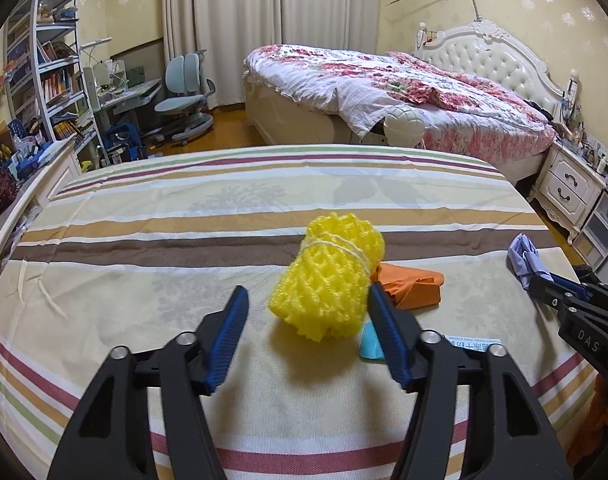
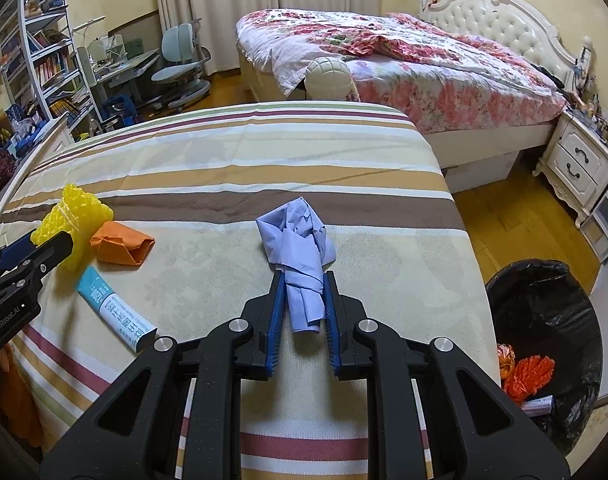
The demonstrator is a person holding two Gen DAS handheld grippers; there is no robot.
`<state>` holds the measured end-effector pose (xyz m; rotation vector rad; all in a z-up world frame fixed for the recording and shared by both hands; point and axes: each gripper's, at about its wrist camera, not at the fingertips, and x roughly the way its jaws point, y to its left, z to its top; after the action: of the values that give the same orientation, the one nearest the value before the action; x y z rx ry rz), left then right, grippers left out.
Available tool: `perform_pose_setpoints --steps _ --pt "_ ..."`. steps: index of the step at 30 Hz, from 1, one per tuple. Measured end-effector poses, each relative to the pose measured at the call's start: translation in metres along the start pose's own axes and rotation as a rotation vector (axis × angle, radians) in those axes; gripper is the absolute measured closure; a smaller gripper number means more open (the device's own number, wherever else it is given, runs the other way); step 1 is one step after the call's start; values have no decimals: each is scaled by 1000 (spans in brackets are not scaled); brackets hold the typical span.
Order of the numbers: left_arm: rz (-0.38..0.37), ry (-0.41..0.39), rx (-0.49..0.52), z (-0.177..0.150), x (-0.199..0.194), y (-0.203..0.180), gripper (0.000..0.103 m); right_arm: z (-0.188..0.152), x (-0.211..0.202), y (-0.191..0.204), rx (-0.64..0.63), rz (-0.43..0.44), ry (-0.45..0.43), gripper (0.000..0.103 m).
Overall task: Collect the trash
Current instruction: 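Grasp the lavender cloth with the right tool while the left tool grasps the yellow mesh net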
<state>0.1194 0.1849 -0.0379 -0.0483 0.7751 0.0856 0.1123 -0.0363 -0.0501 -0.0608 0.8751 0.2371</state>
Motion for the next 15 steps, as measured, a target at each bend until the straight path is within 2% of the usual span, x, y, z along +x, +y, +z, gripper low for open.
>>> perform_pose_setpoints --steps 1,6,15 --pt "-9 8 -1 0 1 0 55 -1 0 1 -1 1 1 84" --pt "-38 10 0 -1 1 0 63 -1 0 3 -7 0 4 85" --pt "-33 -15 -3 -4 -9 2 68 -7 -9 8 -10 13 -16 86"
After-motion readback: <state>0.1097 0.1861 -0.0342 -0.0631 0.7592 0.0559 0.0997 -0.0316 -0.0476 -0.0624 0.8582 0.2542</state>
